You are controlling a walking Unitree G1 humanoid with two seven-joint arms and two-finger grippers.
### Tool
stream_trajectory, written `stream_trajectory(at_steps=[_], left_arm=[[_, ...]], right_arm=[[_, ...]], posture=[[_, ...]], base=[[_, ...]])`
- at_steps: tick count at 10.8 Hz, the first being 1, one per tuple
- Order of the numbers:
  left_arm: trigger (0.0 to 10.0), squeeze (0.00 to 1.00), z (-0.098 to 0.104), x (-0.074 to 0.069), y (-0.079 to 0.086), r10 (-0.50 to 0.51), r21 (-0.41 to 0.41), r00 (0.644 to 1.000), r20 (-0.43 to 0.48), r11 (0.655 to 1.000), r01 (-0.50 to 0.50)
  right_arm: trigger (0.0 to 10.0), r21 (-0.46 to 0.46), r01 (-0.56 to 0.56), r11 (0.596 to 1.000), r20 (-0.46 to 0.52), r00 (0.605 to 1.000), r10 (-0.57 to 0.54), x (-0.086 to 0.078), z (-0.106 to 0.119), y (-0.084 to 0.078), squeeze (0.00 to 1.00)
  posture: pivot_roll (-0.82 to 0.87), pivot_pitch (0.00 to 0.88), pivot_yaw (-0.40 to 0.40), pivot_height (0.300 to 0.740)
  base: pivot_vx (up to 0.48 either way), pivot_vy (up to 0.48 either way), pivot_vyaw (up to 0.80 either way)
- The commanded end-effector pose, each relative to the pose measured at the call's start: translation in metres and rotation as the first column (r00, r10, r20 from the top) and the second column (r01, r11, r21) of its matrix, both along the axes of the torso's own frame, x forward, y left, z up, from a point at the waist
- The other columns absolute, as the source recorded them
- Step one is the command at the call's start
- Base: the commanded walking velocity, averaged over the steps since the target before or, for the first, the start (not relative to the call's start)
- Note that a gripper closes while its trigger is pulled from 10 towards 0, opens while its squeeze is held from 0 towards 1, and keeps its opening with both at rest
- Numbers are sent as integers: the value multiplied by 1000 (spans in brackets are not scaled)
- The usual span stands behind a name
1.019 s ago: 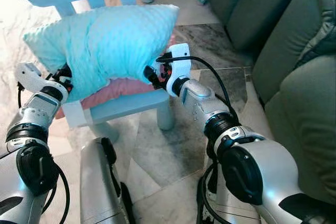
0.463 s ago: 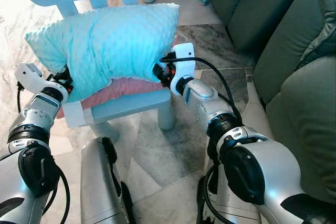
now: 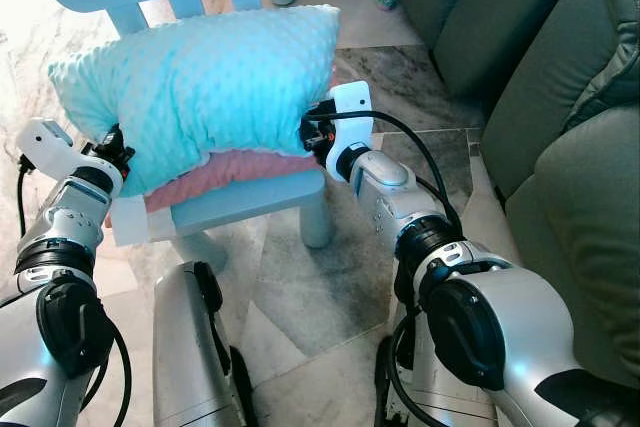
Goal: Move the pillow to the sofa
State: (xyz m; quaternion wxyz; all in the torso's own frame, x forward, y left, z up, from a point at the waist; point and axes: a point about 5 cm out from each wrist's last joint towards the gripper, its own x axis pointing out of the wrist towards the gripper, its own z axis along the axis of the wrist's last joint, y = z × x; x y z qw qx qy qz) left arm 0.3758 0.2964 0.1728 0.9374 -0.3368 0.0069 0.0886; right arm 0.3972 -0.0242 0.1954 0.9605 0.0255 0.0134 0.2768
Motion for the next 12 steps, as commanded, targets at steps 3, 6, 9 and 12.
stream_trajectory(at_steps=[3,6,9,12], left_arm=[[0,0,-11,-7,8,45,50,998,-48,998,-43],[0,0,-4,-7,12,99,123,995,-28,988,-95],[0,0,10,-4,10,105,207,993,57,972,-115],[0,0,20,-8,5,88,427,984,154,892,-147]], right_arm=[[0,-28,-19,999,3,1000,19,-4,-6,5,0],[0,-80,-76,994,36,996,79,-8,-8,13,0],[0,-82,-96,992,74,992,102,-9,-4,17,0],[0,-86,-74,994,166,982,88,-6,7,10,0]], posture=[[32,366,7,436],[34,361,6,436],[25,341,10,436],[-4,273,18,436]], base=[[0,0,0],[0,0,0],[0,0,0],[0,0,0]])
